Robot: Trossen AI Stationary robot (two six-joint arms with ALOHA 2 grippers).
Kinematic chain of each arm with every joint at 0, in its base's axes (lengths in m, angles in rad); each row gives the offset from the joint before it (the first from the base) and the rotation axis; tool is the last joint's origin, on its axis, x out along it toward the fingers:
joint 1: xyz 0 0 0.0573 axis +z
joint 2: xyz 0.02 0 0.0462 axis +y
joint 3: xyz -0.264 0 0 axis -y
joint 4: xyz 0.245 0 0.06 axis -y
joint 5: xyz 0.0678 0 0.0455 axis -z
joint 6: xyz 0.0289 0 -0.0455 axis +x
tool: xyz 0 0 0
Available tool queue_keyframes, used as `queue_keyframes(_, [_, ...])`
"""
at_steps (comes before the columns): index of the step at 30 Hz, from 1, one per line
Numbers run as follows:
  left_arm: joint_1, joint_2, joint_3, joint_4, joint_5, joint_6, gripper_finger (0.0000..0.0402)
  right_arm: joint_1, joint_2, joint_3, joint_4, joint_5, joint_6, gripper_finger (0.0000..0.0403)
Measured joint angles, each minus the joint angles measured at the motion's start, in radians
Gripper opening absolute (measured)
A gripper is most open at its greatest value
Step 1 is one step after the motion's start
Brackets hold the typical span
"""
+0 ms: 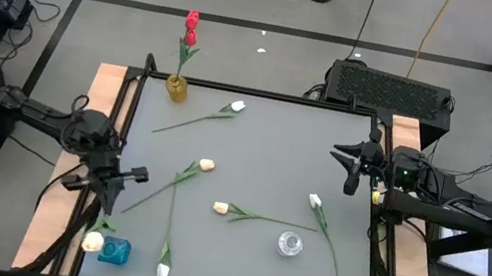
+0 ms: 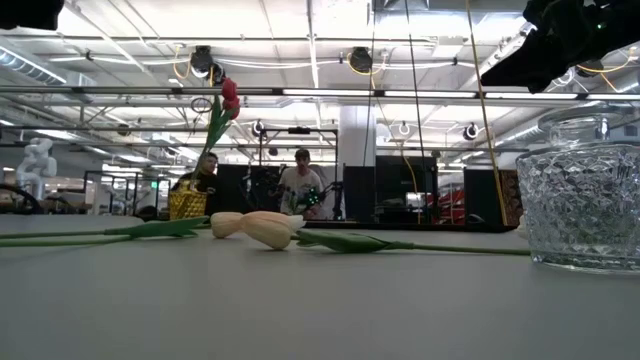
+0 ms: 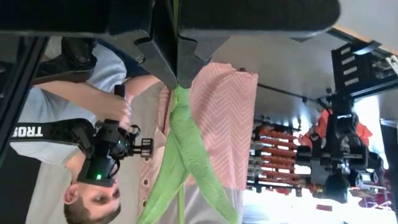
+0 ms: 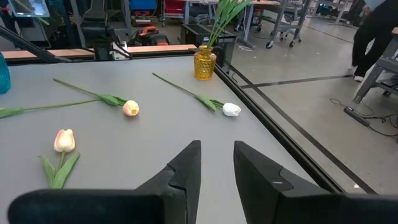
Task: Sort flowers into vase by color
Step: Put the top yellow tulip into the blue vase
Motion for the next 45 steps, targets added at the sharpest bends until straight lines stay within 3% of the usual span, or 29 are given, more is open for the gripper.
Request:
queue_keyframes(11, [-0.073, 0.086, 0.000, 0.108, -0.075, 0.013, 0.0000, 0.000, 0.000, 0.000, 0.000, 0.000, 0.000, 0.0086])
queue_keyframes(45, [-0.143, 0.087, 0.000, 0.146, -0.111, -0.033, 0.0000, 0.000, 0.000, 0.000, 0.000, 0.000, 0.000, 0.0086])
